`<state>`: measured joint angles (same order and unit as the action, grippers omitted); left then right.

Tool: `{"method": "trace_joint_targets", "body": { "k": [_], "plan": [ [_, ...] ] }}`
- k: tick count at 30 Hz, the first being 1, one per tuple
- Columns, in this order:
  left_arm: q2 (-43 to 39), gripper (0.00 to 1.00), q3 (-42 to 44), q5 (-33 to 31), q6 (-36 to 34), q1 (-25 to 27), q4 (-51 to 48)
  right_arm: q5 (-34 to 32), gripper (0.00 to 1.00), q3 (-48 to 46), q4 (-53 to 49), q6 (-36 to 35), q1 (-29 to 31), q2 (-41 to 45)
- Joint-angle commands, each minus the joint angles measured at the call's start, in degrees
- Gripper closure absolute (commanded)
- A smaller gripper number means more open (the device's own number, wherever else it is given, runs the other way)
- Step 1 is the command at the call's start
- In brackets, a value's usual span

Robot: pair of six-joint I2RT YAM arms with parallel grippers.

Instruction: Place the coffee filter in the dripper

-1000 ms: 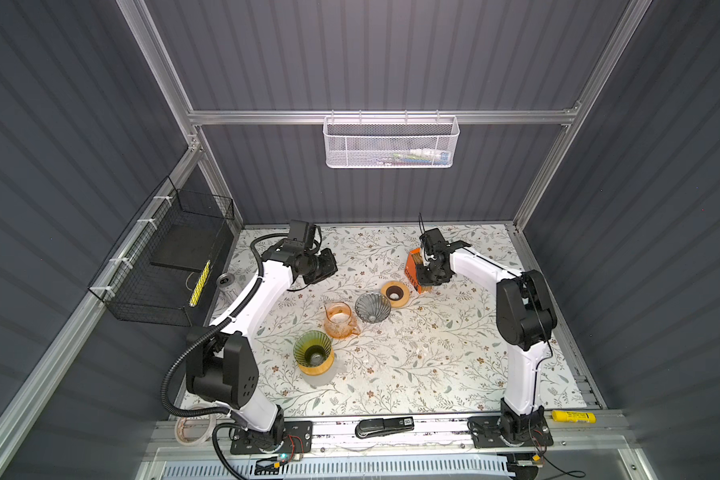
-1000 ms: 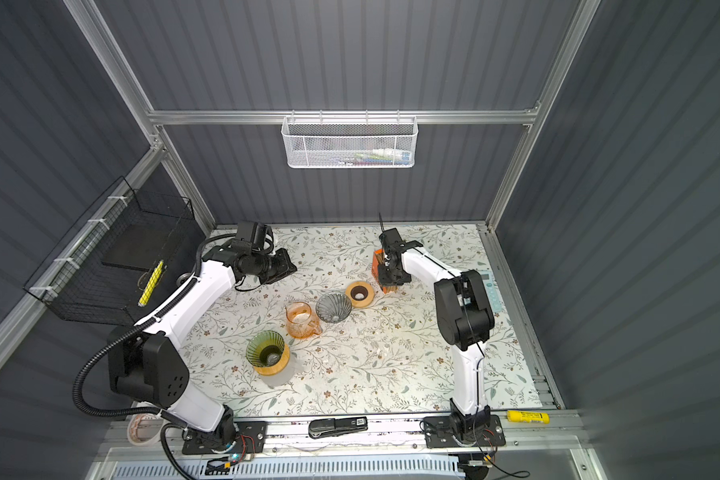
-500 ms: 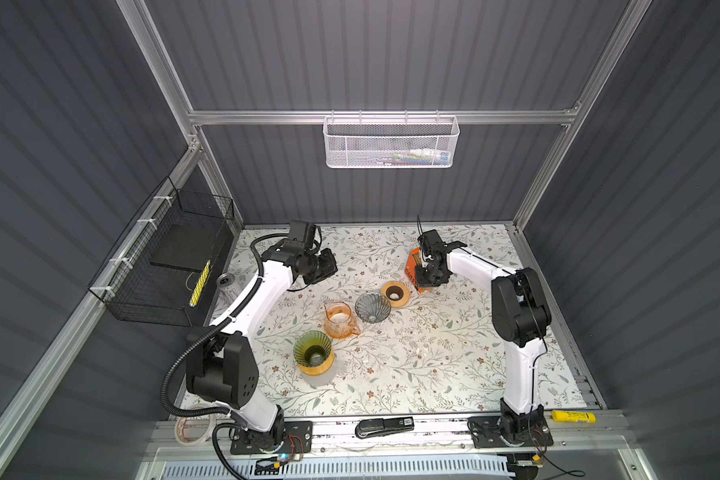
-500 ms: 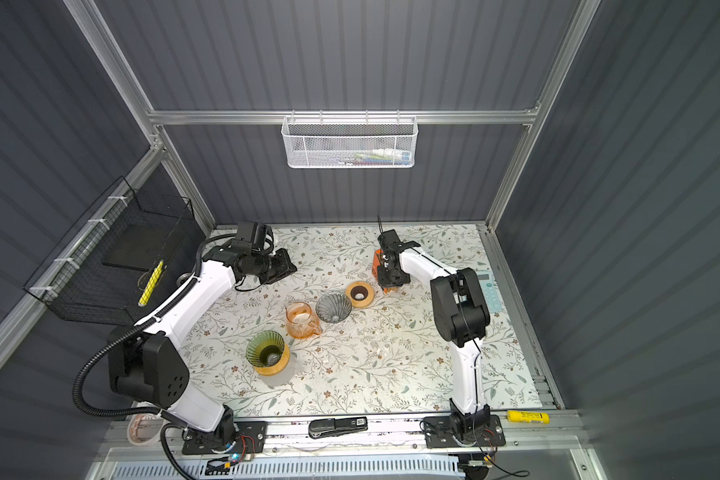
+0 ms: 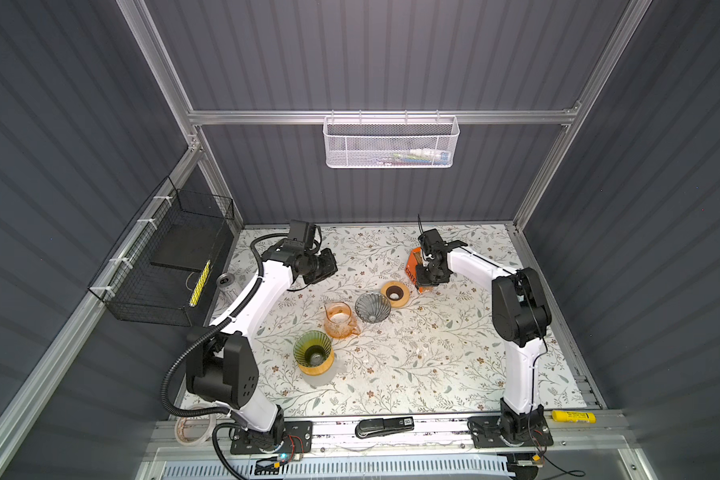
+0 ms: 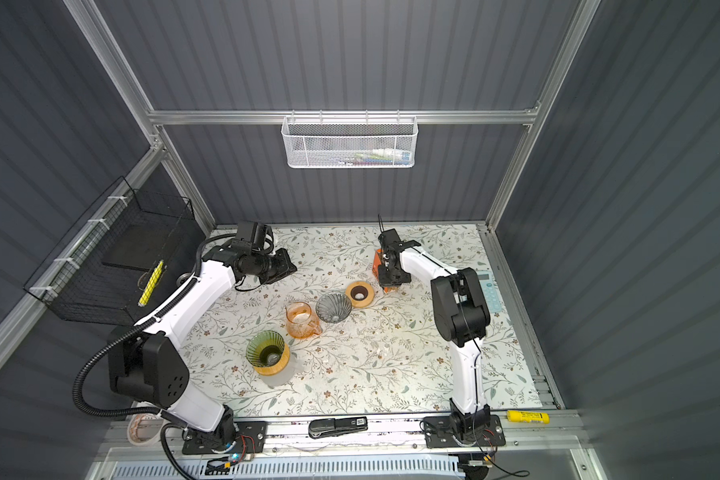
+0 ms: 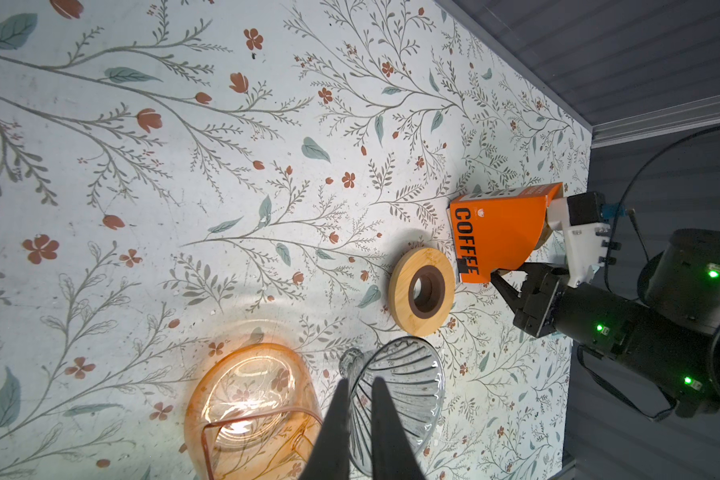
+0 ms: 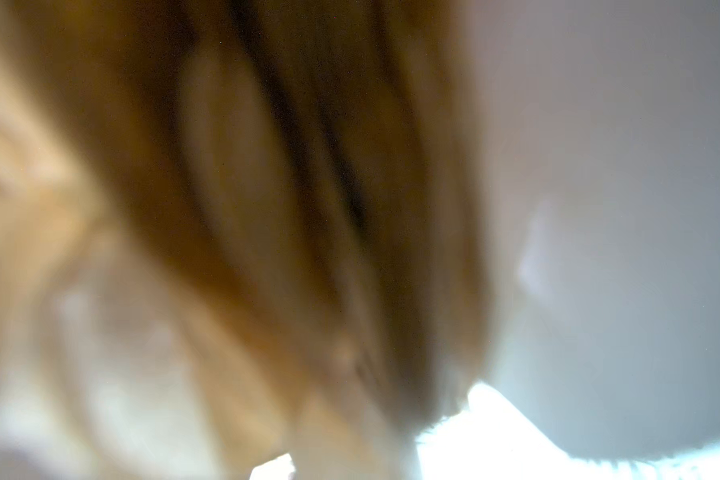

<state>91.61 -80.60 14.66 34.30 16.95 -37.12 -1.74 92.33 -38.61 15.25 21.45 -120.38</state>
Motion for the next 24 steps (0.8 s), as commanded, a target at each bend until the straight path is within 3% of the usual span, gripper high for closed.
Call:
{"method": "trace_joint_targets", "body": {
  "k": [1, 24],
  "plan": [
    [-1.43, 0.87, 1.25, 0.68, 0.06, 0.19, -0.23, -0.86, 1.0, -0.78, -1.3, 0.47, -0.14, 1.32],
    [-4.6, 0.87, 3.56, 0.97, 0.81, 0.19, 0.65, 0.11, 1.0, -7.98, -1.65, 2.13, 0.16, 8.39]
  ]
}}
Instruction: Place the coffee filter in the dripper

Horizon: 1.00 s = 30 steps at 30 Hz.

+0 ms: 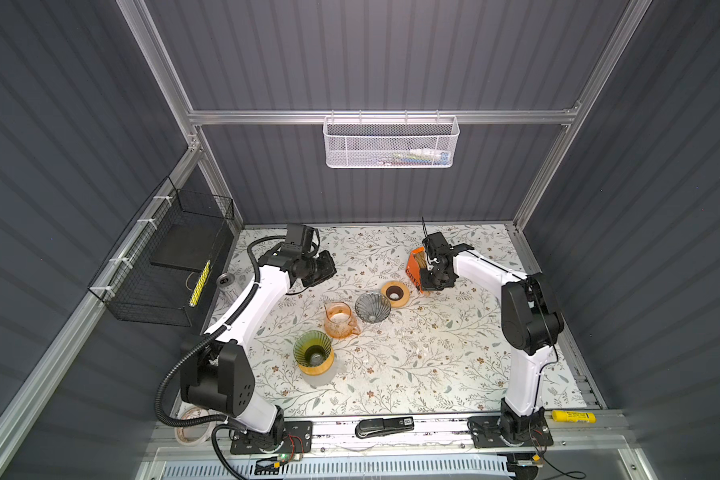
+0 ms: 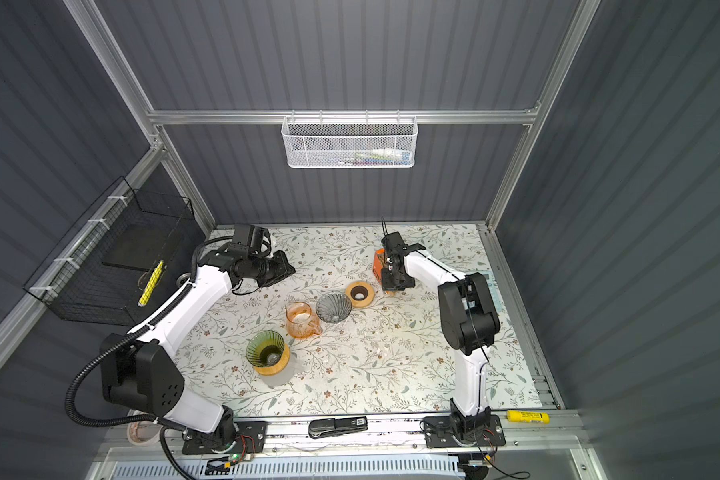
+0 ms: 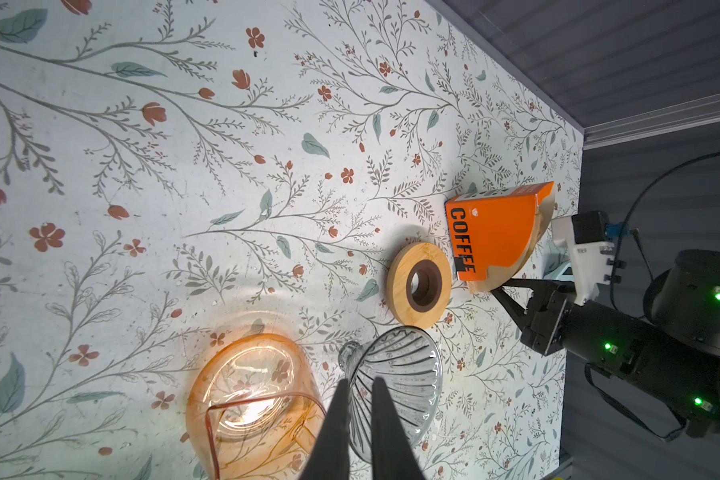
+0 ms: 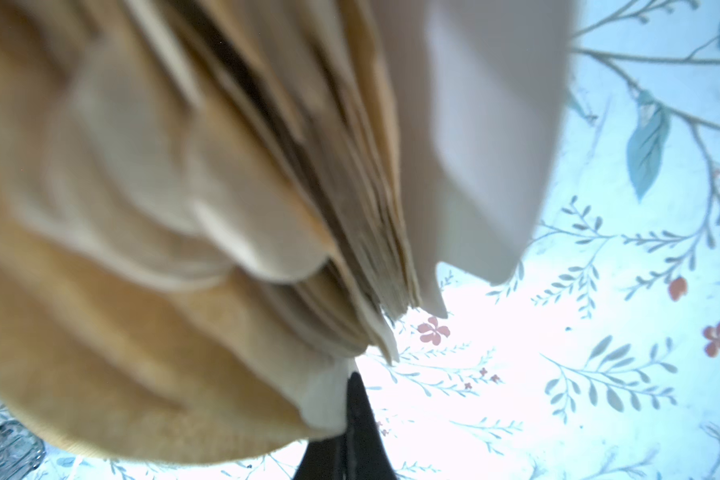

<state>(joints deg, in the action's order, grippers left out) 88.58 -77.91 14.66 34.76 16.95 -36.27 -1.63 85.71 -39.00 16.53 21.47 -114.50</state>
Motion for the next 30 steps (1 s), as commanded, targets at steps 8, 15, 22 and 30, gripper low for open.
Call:
{"method": "trace_joint_targets", "body": {
  "k": [8, 15, 22, 30],
  "plan": [
    [-1.96, 0.87, 1.44, 1.26, 0.39, 0.19, -0.12, -0.39, 0.91, -2.87, -1.6, 0.96, 0.48, 4.14],
    [-2.22, 0.86, 1.18, 1.37, 0.39, 0.19, -0.39, -1.31, 0.79, -3.18, -2.26, 0.61, 0.54, 6.43],
    [-2.46, 0.86, 0.68, 1.25, 0.26, 0.19, -0.82, -1.0, 0.79, -2.59, -2.95, 0.43, 0.76, 8.21],
    [-2.79, 0.86, 0.82, 1.12, 0.39, 0.19, -1.08, 0.48, 0.78, -1.09, -2.18, -0.03, 1.0, 7.13]
  ]
}}
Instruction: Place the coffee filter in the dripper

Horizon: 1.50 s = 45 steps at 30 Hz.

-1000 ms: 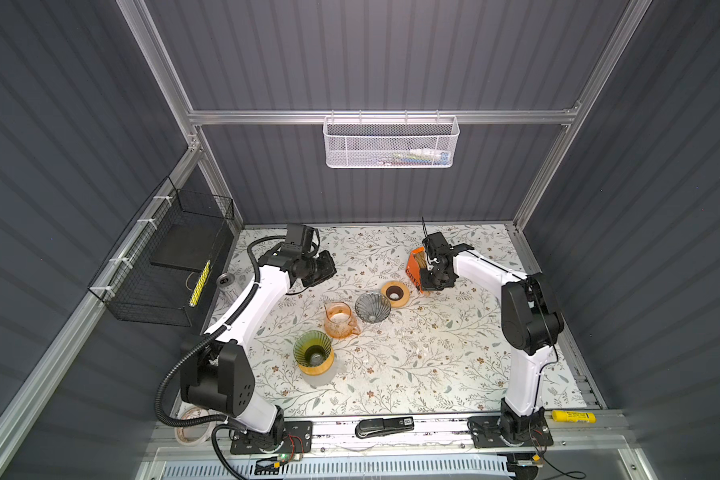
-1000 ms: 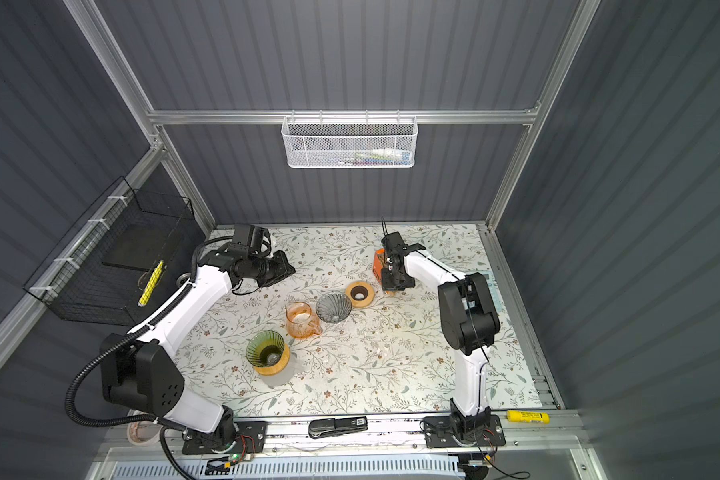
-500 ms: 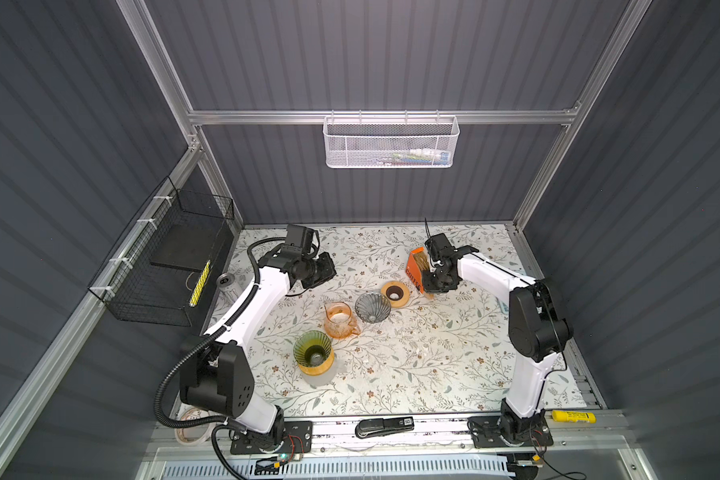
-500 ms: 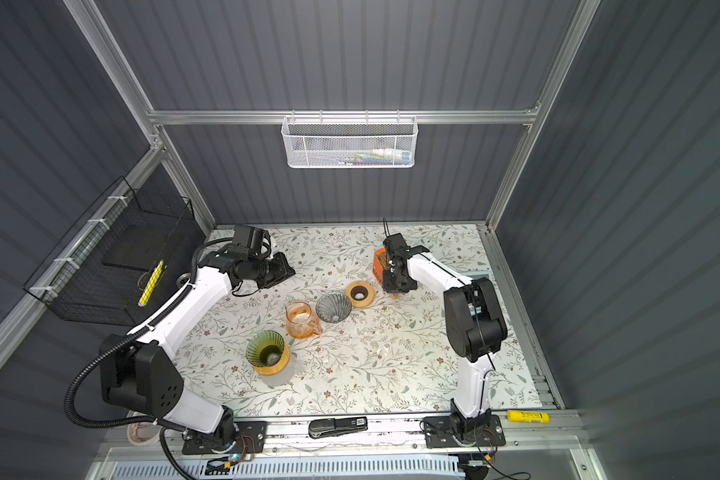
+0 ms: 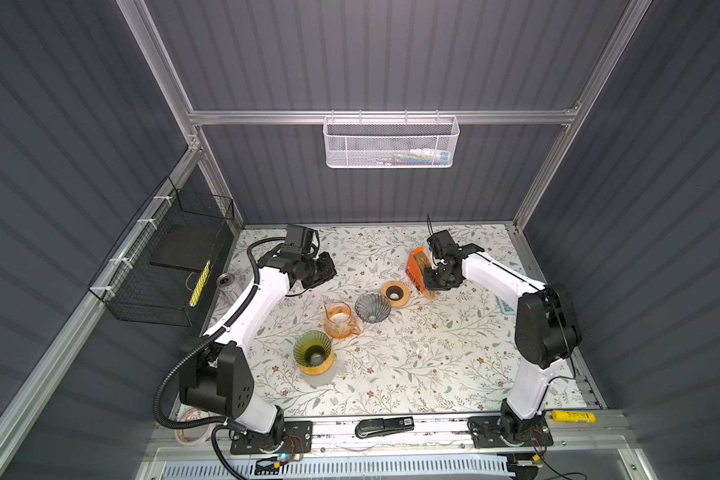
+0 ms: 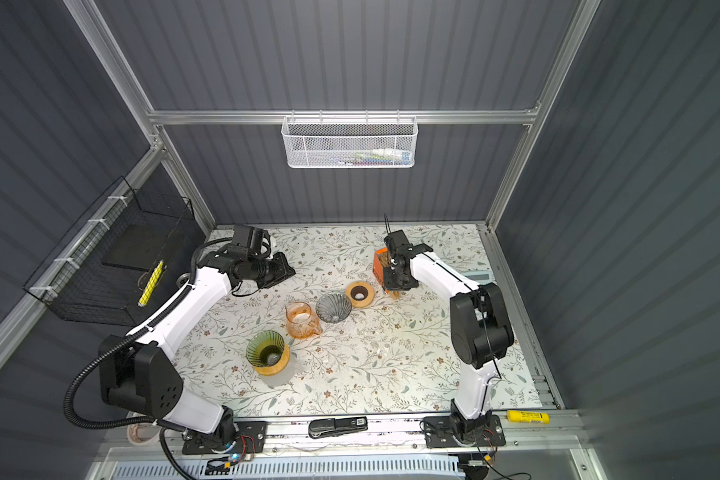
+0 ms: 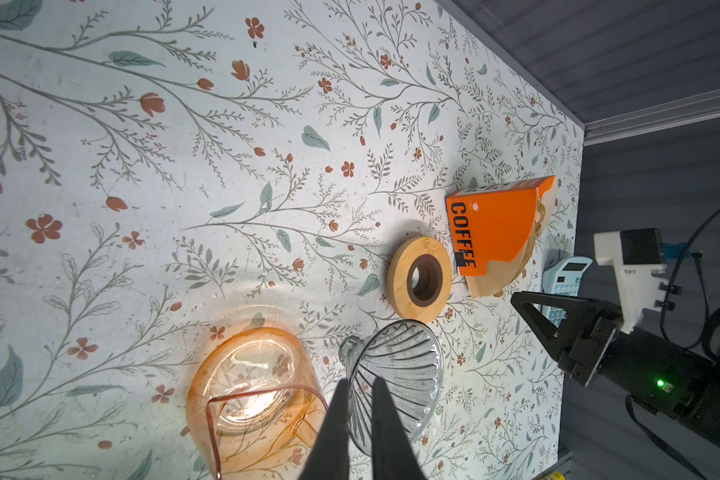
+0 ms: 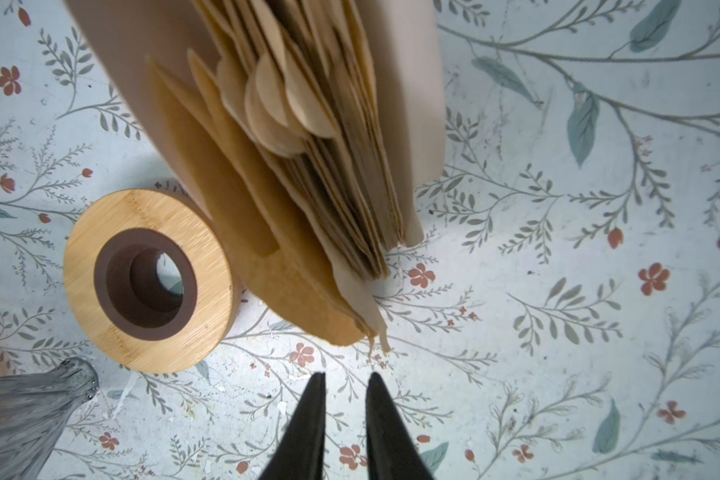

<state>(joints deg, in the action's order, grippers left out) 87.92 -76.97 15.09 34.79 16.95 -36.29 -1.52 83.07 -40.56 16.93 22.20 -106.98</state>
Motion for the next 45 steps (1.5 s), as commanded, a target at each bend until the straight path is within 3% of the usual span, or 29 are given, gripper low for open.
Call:
{"method": "trace_joint_targets", "body": {
  "k": [1, 20, 31, 45],
  "plan": [
    [-2.22, 0.86, -0.11, 0.56, 0.51, 0.19, -1.15, 0.44, 0.78, 1.72, -0.4, -0.42, 0.26, -0.71],
    [-2.4, 0.86, -0.29, -0.3, 1.03, 0.19, -1.64, 1.92, 0.76, 5.24, 1.36, -0.23, 0.31, -5.38],
    [-2.15, 0.86, -0.37, -0.51, 1.16, 0.19, -1.65, 1.52, 0.83, 6.49, 1.79, -0.49, 0.33, -7.5],
    [-1.87, 0.86, -0.29, -0.46, 1.17, 0.19, -1.59, 1.83, 0.82, 7.19, 2.08, -0.25, 0.32, -9.38]
  ]
}}
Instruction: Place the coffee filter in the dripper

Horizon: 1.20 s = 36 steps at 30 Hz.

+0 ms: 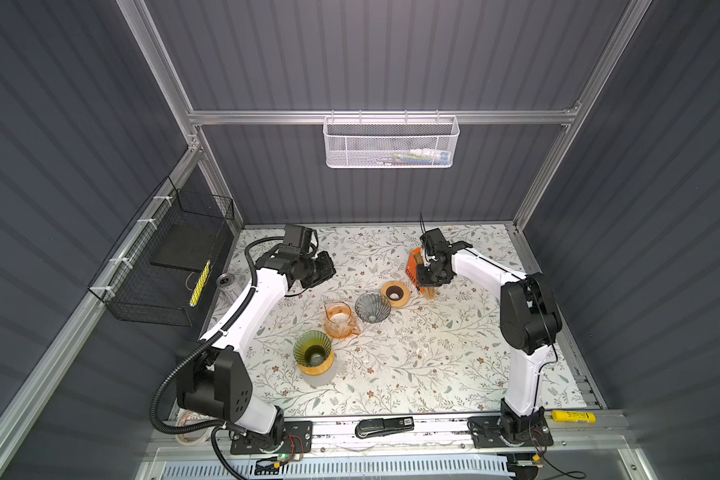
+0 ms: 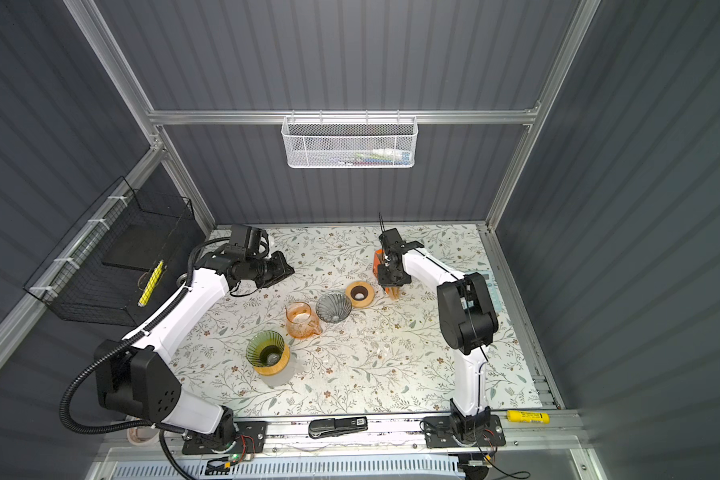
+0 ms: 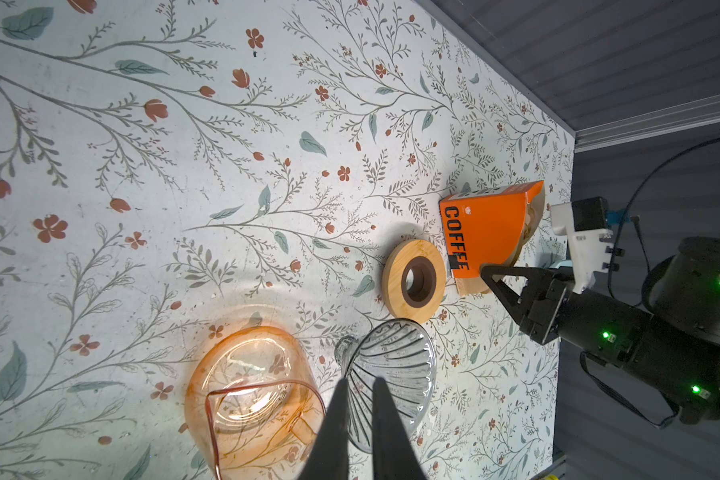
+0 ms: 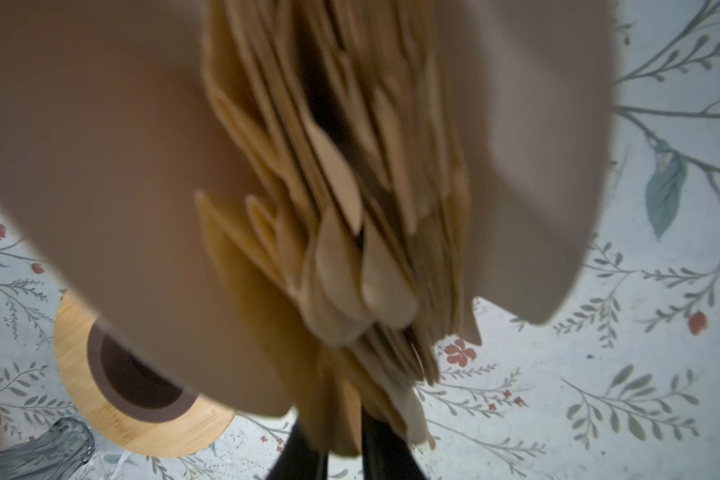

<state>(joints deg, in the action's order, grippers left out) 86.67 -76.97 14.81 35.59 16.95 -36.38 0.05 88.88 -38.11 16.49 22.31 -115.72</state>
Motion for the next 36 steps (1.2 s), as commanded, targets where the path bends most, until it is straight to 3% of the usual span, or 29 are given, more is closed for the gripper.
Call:
{"method": "trace_joint_targets", "body": {
  "k": [1, 14, 20, 36],
  "plan": [
    [-0.63, 0.86, -0.18, -0.26, 0.36, 0.19, -1.55, 0.17, 0.82, 1.53, -0.39, 0.21, 0.17, -0.8],
    [-0.8, 0.86, 0.39, -0.11, 0.27, 0.19, -1.06, -0.06, 0.86, 2.09, -0.84, 0.29, 0.2, -0.57],
    [-1.15, 0.86, 0.59, 0.03, 0.33, 0.19, -0.92, 0.02, 1.0, 2.09, -1.1, 0.47, 0.22, -0.43],
    [-3.24, 0.86, 2.0, -0.12, 0.71, 0.19, 0.55, 0.38, 1.0, -0.94, -2.05, 1.39, 0.25, 4.26]
  ]
}}
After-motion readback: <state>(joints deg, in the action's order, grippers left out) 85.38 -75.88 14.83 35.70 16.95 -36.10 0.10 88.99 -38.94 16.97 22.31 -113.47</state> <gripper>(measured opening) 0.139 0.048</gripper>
